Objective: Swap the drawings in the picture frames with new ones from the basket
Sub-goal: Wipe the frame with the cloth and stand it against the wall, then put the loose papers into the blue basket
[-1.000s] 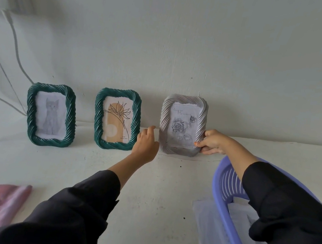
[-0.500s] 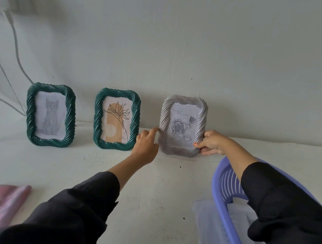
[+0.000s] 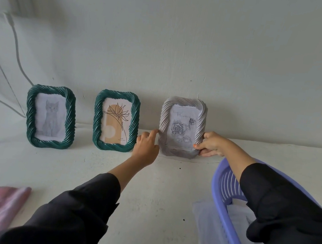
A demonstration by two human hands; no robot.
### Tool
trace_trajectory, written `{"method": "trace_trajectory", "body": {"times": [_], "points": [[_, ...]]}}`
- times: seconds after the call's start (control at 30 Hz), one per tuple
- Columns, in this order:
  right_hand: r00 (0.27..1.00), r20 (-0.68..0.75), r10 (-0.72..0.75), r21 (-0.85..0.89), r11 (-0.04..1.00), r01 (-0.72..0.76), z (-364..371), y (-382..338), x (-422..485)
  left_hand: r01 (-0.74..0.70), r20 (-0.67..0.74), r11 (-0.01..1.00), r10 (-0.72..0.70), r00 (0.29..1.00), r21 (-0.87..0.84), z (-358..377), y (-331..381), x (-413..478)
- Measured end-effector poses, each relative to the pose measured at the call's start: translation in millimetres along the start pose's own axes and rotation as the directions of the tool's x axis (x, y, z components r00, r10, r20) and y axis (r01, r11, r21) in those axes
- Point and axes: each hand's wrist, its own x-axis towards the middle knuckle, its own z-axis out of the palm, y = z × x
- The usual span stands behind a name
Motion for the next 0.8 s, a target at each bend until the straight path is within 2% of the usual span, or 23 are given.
{"method": "trace_trajectory", "body": {"times": [0.47,0.67,0.8], "points": [[0.999,-0.032,-0.016,-0.070,0.997,0.013,-0.8,-2.4,-12.7,-0.014,0.027,1.000,0.014,1.000,-0.009,-2.4,3.9,-7.3],[0.981,-0.166,-0.096,-0.241,0.969,0.054,-6.2,-10.4,-36.2,-0.042,-0.028,0.997,0.041,0.999,-0.058,-14.1,0.0,-22.3],[0.930,-0.306,-0.202,-0.367,0.927,0.081,-6.5,-20.4,-64.7,-0.113,-0.146,0.988,0.097,0.984,-0.104,-31.2,-3.2,-39.6]]}}
